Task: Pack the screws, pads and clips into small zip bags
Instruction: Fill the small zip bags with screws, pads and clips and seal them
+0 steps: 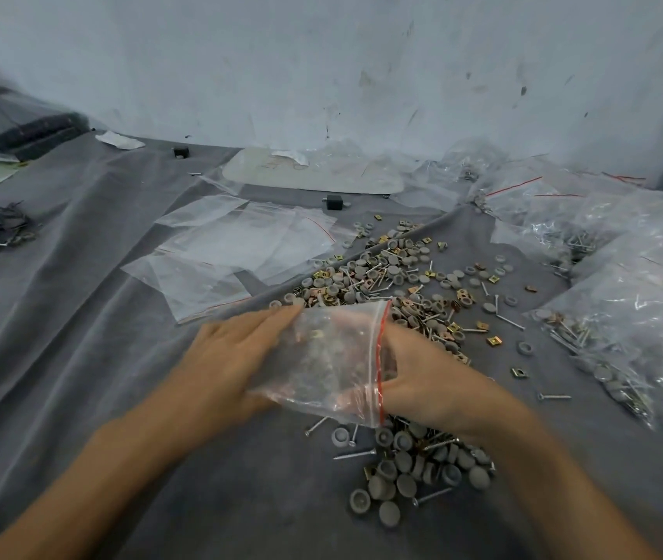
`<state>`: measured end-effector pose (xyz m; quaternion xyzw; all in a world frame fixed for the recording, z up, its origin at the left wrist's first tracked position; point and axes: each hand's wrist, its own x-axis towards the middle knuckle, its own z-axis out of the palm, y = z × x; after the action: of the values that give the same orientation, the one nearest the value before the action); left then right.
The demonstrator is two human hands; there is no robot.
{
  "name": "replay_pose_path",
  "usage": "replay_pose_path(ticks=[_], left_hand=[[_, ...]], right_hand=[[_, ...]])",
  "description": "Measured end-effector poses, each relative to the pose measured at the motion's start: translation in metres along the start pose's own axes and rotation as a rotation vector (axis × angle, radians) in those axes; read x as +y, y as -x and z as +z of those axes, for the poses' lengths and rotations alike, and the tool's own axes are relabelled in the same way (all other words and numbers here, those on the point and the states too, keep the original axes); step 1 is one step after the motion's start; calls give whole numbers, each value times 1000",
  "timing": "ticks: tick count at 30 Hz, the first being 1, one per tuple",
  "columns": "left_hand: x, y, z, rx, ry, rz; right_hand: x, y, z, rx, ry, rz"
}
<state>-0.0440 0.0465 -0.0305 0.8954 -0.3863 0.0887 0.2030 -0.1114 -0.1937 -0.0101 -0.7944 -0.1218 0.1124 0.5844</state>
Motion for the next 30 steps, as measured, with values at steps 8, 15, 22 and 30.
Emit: replay_pose_path(ticks=[8, 15, 22, 30], left_hand=[[-1, 6, -18, -169, 56, -97], [33, 5, -12, -174, 164, 4], [32, 13, -16, -285, 260, -4], [33, 12, -11, -226, 328, -12]], right_hand=[[5, -3, -6, 240, 39, 58], [-7, -6, 29, 46, 21, -8], [-4, -8, 40, -115, 26, -39], [2, -8, 39, -122, 191, -67]])
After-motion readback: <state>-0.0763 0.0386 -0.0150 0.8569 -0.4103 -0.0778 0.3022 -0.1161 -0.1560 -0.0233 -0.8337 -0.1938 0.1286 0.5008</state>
